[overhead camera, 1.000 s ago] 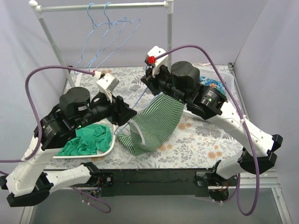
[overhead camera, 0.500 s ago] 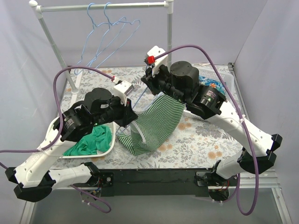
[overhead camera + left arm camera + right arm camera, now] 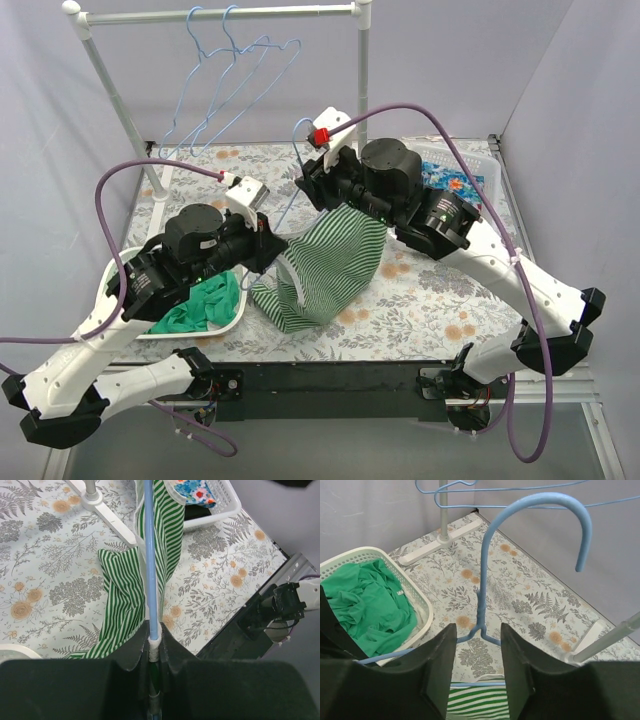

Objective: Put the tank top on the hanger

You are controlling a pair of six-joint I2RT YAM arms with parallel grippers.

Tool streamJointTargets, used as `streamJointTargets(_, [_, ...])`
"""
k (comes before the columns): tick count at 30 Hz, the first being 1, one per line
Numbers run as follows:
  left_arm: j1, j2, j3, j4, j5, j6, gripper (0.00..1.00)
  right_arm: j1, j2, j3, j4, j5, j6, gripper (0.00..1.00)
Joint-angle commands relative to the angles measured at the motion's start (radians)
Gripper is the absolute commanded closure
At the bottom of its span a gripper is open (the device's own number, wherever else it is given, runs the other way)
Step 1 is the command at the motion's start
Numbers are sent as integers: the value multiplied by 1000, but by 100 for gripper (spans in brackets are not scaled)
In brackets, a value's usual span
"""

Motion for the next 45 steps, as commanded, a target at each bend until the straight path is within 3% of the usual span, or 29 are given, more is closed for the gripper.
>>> streamJointTargets(1, [7, -33, -5, 95, -67, -8, 100, 6, -78, -46, 73, -30, 6, 43])
streamJointTargets(11, [7, 7, 75, 48, -251, -48, 100, 6, -276, -202, 128, 50, 61, 20])
streamJointTargets(17, [7, 155, 274, -14, -383, -6, 100, 6, -497, -443, 245, 270, 163, 17])
streamJointTargets(25, [8, 442, 556, -46, -534, 102, 100, 6, -584, -560, 230, 256, 250, 17])
streamJointTargets(33, [102, 692, 894, -43, -469, 182, 100, 6, -581, -641, 202, 163, 327, 18])
streamJointTargets(42, [244, 847, 1035, 6, -298, 151, 100, 6, -610, -684, 168, 143, 370, 19])
streamJointTargets(45, [263, 857, 1002, 18, -242, 137, 100, 6, -619, -695, 165, 140, 379, 19])
